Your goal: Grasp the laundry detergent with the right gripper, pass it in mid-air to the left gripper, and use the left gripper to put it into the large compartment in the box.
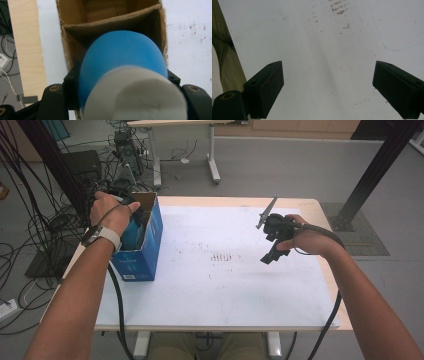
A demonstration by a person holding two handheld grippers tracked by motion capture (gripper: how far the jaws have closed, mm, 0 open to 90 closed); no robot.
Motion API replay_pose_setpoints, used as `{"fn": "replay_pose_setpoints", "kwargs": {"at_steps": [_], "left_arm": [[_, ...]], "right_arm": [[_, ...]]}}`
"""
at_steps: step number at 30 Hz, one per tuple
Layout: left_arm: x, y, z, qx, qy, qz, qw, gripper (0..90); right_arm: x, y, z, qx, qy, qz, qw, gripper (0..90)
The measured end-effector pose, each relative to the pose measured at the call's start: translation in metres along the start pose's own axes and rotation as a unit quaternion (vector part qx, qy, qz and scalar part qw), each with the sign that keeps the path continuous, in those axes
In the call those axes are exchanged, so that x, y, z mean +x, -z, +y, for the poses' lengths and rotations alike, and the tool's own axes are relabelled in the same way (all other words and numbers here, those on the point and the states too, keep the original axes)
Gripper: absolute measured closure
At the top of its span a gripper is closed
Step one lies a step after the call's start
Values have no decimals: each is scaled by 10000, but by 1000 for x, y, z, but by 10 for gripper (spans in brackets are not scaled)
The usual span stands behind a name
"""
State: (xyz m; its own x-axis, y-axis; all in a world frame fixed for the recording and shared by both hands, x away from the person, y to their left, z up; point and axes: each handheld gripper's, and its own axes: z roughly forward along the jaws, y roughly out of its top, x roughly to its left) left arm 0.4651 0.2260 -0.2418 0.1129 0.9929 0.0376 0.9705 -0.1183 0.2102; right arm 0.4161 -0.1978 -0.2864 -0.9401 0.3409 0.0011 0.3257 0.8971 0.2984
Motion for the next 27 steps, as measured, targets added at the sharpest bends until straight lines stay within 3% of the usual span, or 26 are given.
{"fn": "replay_pose_setpoints", "kwargs": {"at_steps": [27], "left_arm": [[1,-27,-3,130,-75,-23,9999,379]], "right_arm": [[-1,-3,-4,12,-75,31,10000,99]]}}
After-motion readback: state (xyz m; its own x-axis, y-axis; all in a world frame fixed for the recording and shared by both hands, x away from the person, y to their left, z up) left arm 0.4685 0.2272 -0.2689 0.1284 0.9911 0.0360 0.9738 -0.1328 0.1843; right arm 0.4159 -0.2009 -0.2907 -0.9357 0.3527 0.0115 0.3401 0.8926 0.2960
